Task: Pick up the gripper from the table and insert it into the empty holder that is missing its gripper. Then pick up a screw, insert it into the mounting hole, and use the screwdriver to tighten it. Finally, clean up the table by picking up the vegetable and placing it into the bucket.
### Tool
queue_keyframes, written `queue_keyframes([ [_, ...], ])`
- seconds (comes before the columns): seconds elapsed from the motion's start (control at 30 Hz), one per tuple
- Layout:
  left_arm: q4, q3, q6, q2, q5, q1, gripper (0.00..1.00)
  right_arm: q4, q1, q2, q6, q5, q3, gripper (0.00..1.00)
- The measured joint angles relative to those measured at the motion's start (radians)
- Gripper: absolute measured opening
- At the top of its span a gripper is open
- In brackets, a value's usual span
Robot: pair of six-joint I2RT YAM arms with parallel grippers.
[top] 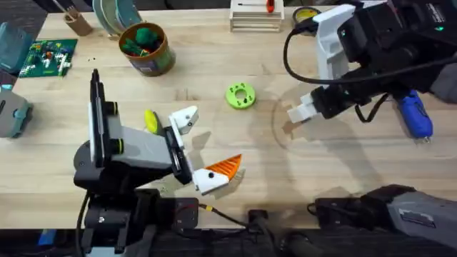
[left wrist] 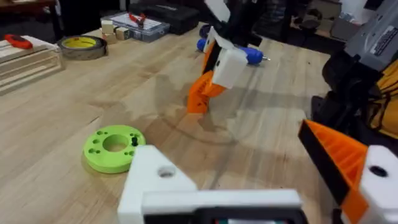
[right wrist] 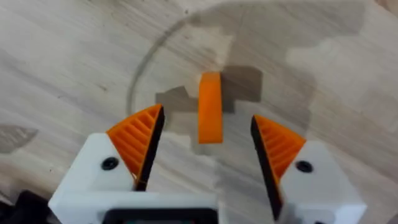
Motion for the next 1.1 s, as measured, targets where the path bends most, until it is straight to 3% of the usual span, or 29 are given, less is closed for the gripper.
queue_keyframes([
  [0.53,0.0,0.0,0.0,0.0,0.0,0.0,0.993,0.031,0.0,0.037,0.0,0.0,0.0,0.781],
  [0.7,0.0,0.0,0.0,0.0,0.0,0.0,0.993,0.028,0.0,0.037,0.001,0.0,0.0,0.621],
  [0.9,0.0,0.0,0.0,0.0,0.0,0.0,0.993,0.023,0.0,0.037,0.0,0.0,0.0,0.584],
  [1.1,0.0,0.0,0.0,0.0,0.0,0.0,0.993,0.029,0.0,0.037,0.0,0.0,0.0,0.301],
])
